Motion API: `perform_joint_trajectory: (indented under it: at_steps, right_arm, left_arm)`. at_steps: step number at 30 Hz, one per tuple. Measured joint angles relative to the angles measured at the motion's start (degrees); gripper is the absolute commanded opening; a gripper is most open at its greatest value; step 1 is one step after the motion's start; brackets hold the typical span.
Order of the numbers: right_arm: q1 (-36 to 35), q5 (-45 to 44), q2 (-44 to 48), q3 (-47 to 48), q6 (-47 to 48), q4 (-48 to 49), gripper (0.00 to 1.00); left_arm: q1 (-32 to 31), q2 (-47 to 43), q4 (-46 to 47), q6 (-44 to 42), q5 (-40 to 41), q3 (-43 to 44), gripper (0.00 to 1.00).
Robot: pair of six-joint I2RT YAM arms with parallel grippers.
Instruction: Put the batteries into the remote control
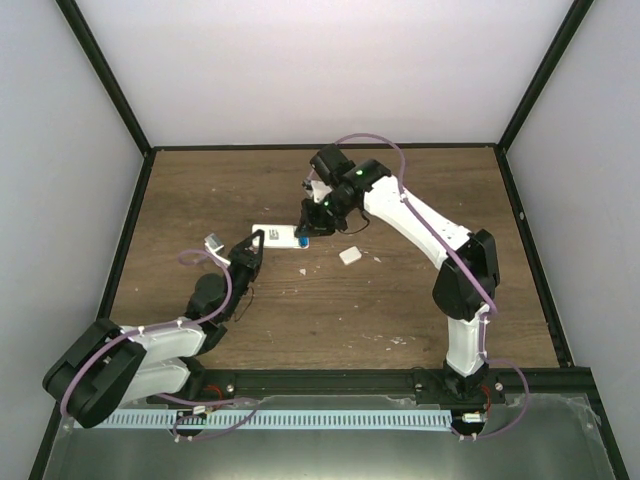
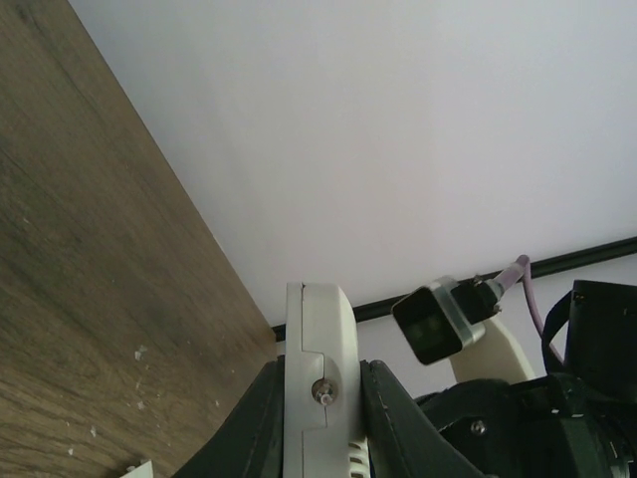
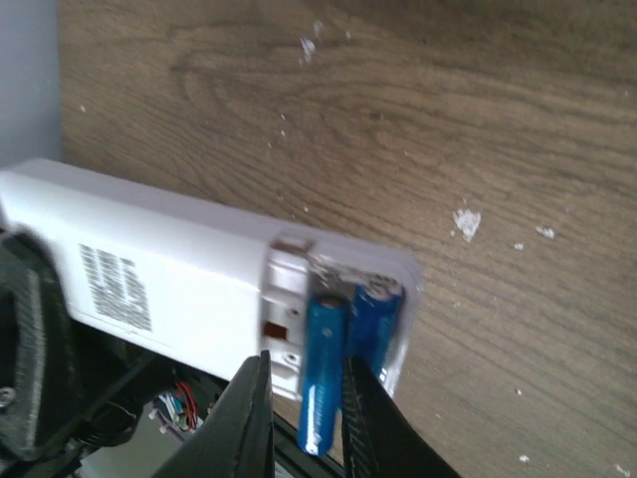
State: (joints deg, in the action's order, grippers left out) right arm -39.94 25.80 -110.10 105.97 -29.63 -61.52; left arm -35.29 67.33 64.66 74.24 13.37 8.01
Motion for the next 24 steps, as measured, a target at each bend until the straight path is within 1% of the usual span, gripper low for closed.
perform_joint_trajectory:
  at_steps: [4, 8, 10, 12, 16, 18, 20, 21, 24]
  right_arm:
    - [0.00, -0.57, 0.00, 2.56, 0.28, 0.94, 0.14]
    - [0.00, -1.84, 0.52, 3.96, 0.94, 2.45, 0.21]
    - [0.00, -3.30, 1.68, 3.82, 1.53, 2.99, 0.24]
    - [0.02, -5.68, 4.39, 2.25, 2.23, 4.70, 0.25]
    - [0.94, -8.48, 13.57, -6.29, 3.43, 10.36, 0.19]
    - [2.40, -8.00, 18.75, -11.85, 3.63, 13.84, 0.17]
    - [4.57, -5.62, 22.60, -17.00, 3.65, 17.55, 0.17]
    - [5.70, -3.78, 23.67, -19.12, 3.58, 19.28, 0.18]
    - [7.78, 2.27, 23.34, -23.61, 2.89, 23.56, 0.29]
  left_arm:
    - [0.00, 0.00, 0.00, 1.70, -0.20, 0.00, 0.00]
    - [-0.02, -1.09, -0.26, 2.93, -0.02, 0.00, 0.00]
    - [-0.02, -3.37, -2.14, 3.72, 0.35, -0.02, 0.00]
    - [0.00, -6.86, -5.07, 4.83, 0.87, 0.00, 0.00]
    - [0.00, -15.47, -14.29, 8.41, 2.01, 0.50, 0.00]
    - [0.00, -19.96, -19.65, 10.69, 2.73, 1.16, 0.00]
    - [0.00, -23.61, -24.63, 12.94, 3.39, 1.99, 0.00]
    - [0.00, -25.24, -26.91, 14.14, 3.72, 2.34, 0.00]
    - [0.00, -29.00, -34.14, 18.34, 4.63, 3.45, 0.00]
